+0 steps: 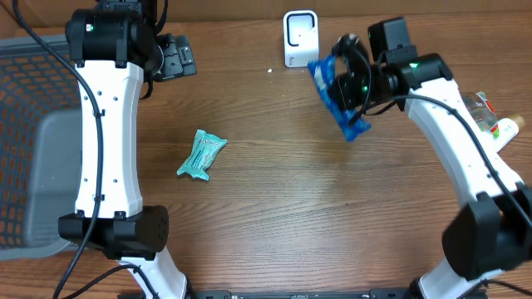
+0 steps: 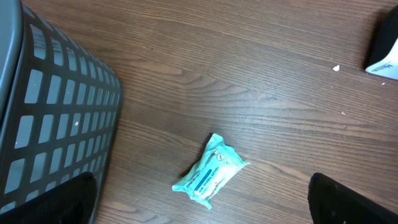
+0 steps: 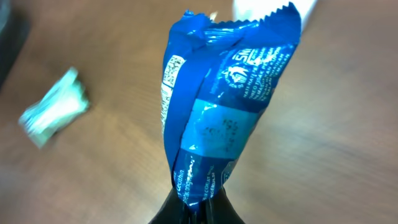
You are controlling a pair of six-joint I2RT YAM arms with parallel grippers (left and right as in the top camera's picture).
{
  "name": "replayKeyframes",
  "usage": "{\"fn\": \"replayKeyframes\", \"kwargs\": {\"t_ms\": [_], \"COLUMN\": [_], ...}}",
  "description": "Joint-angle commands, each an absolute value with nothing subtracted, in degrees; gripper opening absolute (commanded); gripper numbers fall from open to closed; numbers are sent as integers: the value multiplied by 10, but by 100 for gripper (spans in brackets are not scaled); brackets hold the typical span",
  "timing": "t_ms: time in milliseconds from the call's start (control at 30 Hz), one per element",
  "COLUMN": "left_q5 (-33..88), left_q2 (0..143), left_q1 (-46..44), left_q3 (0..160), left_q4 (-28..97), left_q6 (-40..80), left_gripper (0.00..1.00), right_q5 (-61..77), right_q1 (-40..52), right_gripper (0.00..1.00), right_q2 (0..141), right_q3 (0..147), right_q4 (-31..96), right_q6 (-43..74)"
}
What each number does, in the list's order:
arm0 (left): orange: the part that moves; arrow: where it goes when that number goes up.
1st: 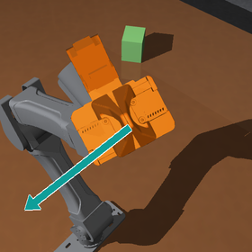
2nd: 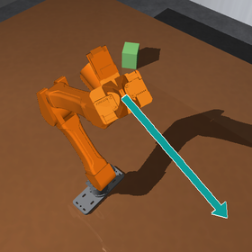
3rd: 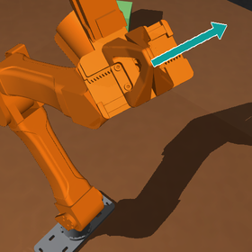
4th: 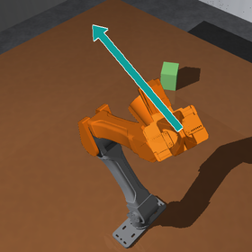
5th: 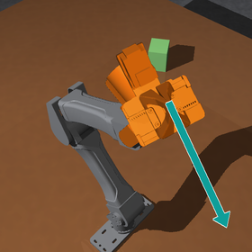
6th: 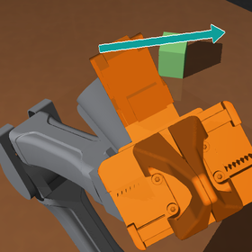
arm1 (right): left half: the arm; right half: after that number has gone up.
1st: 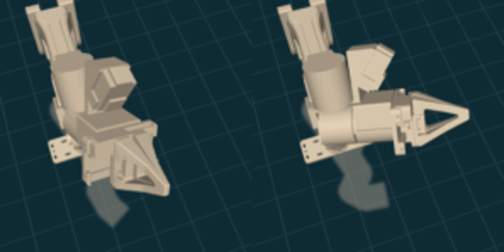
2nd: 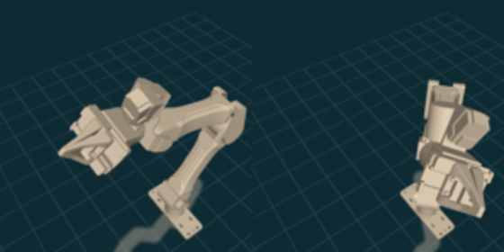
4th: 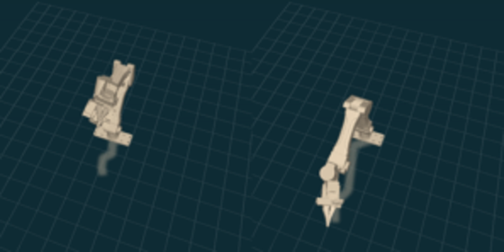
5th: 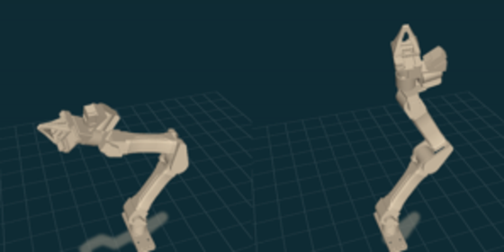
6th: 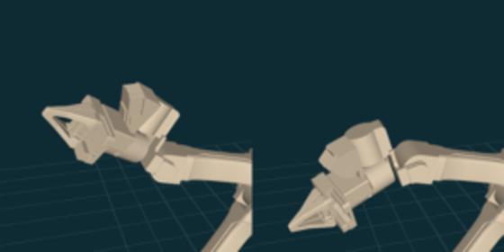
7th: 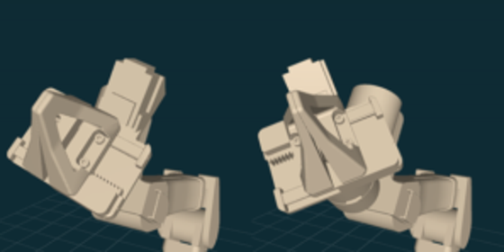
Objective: Scan the item barcode
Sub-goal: 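Lift the Oreo pack and carry it toward the white scanner, then hold the Oreo pack in front of the white scanner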
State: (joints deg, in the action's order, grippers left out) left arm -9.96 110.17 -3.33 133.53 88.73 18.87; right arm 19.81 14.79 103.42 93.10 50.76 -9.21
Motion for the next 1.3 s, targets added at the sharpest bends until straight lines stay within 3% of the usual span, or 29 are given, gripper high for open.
{"fn": "replayKeyframes", "kwargs": {"t_ms": [0, 133, 300, 533, 733, 1067, 1267], "left_q5": [-107, -107, -107, -107, -107, -107, -107], "left_q2": [1103, 1103, 1103, 1103, 1103, 1103, 1103], "left_q1": [-34, -34, -34, -34, -34, -34, -34], "left_q3": [1335, 1335, 1335, 1335, 1335, 1335, 1335], "left_q4": [886, 887, 886, 886, 886, 886, 886], "left_q6": [180, 180, 180, 180, 180, 180, 180], "left_gripper": [100, 100, 99, 100, 100, 100, 99], "right_q5": [20, -209, -361, -357, -357, -352, -302], "right_q1": [181, 223, 261, 257, 244, 243, 235], "right_gripper": [4, 4, 4, 4, 4, 4, 4], "right_q2": [1019, 1019, 1020, 1035, 1067, 1220, 1295], "right_q3": [941, 940, 940, 940, 940, 940, 940], "right_q4": [464, 374, 228, 62, -65, -239, -315], "right_q6": [-50, -31, -230, -437, -513, -767, -813]}}
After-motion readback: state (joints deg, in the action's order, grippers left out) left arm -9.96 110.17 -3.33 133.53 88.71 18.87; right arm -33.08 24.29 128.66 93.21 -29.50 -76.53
